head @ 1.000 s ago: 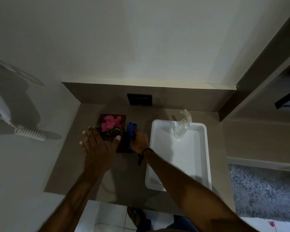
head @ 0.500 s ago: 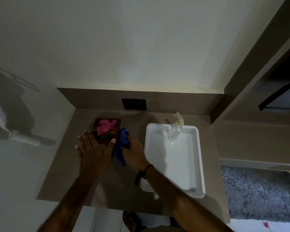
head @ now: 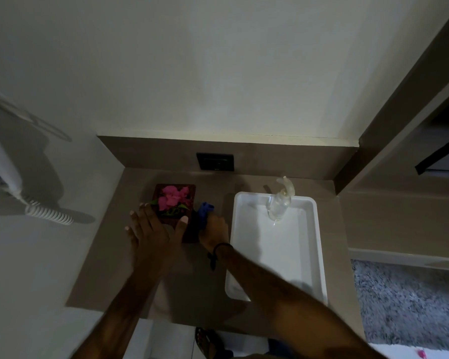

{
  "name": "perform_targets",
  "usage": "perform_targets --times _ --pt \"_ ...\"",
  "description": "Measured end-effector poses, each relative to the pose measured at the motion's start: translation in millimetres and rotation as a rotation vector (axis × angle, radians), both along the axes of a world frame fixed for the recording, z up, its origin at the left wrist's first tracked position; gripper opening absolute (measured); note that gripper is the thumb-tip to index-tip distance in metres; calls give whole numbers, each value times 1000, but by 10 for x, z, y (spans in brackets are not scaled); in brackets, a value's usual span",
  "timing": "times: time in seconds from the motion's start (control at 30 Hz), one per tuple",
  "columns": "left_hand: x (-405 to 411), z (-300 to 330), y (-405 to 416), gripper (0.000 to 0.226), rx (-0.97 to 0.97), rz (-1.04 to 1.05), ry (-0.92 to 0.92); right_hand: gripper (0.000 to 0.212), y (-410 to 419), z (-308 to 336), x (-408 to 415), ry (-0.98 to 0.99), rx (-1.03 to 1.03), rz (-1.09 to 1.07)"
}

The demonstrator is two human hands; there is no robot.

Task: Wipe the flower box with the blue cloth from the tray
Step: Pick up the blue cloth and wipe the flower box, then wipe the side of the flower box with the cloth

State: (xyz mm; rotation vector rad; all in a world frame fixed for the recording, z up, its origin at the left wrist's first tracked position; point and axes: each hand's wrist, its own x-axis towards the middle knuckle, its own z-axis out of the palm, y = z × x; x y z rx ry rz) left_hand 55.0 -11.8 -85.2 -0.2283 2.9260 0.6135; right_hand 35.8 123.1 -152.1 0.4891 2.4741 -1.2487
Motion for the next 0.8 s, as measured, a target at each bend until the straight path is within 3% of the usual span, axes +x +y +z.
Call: perform_targets --times 0.17,0.37,0.7,0.8 --pt "-19 -10 -1 113 19 15 4 27 100 39 -237 -18 72 63" --pt "-3 6 15 107 35 25 12 23 158 7 -117 -73 -69 46" --pt "12 89 76 109 4 28 24 27 337 801 158 10 -672 -278" --pt "12 170 97 115 -65 9 52 25 589 1012 266 25 -836 -284"
